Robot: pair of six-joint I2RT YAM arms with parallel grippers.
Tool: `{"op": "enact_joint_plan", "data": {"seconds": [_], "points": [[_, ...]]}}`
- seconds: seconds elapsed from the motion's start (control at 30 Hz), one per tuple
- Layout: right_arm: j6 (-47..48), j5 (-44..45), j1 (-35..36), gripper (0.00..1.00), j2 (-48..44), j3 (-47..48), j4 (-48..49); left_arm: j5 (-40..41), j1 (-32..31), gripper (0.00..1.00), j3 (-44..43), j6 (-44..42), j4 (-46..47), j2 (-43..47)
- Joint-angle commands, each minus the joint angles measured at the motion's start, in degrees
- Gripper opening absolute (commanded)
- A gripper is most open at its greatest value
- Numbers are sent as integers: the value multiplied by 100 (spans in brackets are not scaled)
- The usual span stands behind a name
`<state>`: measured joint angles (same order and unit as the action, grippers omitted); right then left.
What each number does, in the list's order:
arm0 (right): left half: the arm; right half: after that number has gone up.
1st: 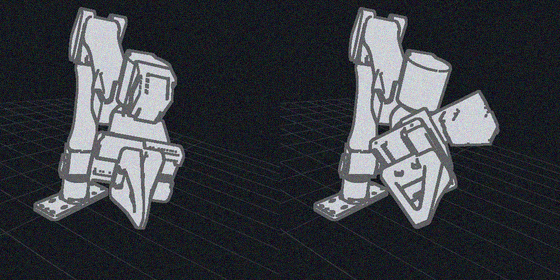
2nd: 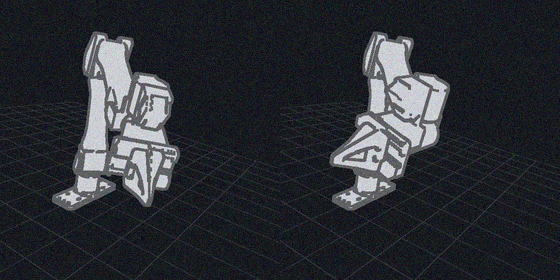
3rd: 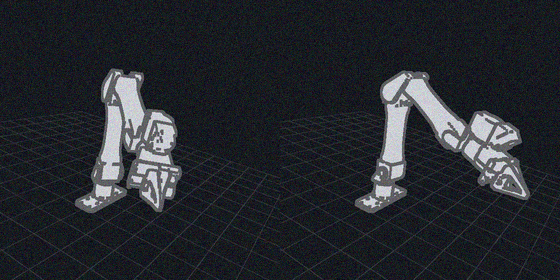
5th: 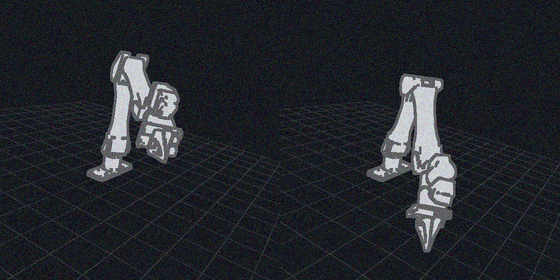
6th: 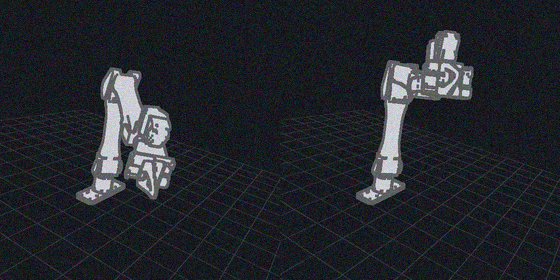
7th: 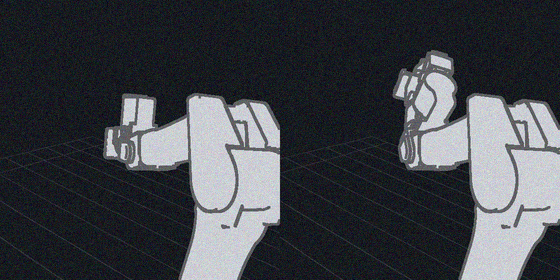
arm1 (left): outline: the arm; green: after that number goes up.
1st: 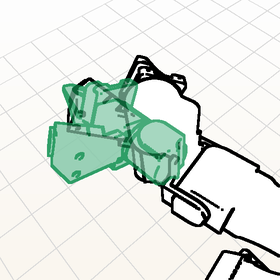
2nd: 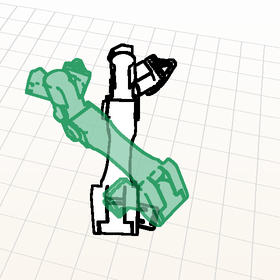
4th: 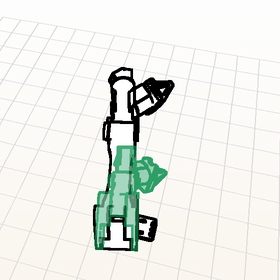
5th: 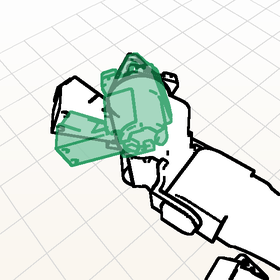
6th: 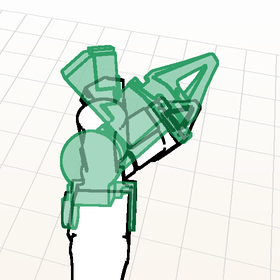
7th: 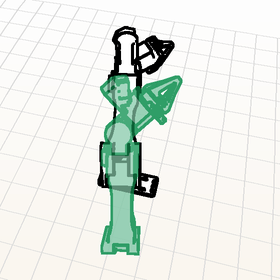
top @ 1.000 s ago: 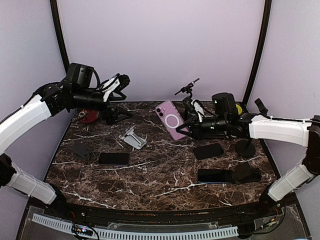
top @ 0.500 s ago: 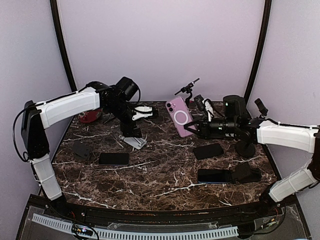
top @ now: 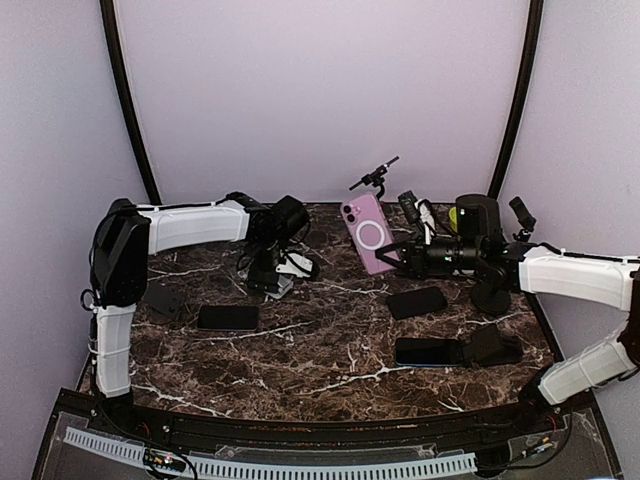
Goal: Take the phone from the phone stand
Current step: Pick up the phone stand from the center of the board.
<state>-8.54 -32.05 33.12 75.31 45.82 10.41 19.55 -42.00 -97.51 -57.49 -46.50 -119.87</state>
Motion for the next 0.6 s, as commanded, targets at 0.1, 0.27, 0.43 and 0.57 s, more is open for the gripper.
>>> {"op": "enact_joint_plan", "data": {"seconds": [0.1,0.27,0.43,0.57], "points": [[-37,-138,-151,0,-287,-97,655,543,-12,83,-445,-618,123,-216],[-37,-138,-217,0,-351,-138,677,574,7,82,-466,-768,127,-411],[-37,-138,-286,0,-407,-210,734,506,10,78,-550,-878,100,-521],[-37,-138,-313,0,-414,-239,775,453,12,65,-647,-959,146,-657]]}}
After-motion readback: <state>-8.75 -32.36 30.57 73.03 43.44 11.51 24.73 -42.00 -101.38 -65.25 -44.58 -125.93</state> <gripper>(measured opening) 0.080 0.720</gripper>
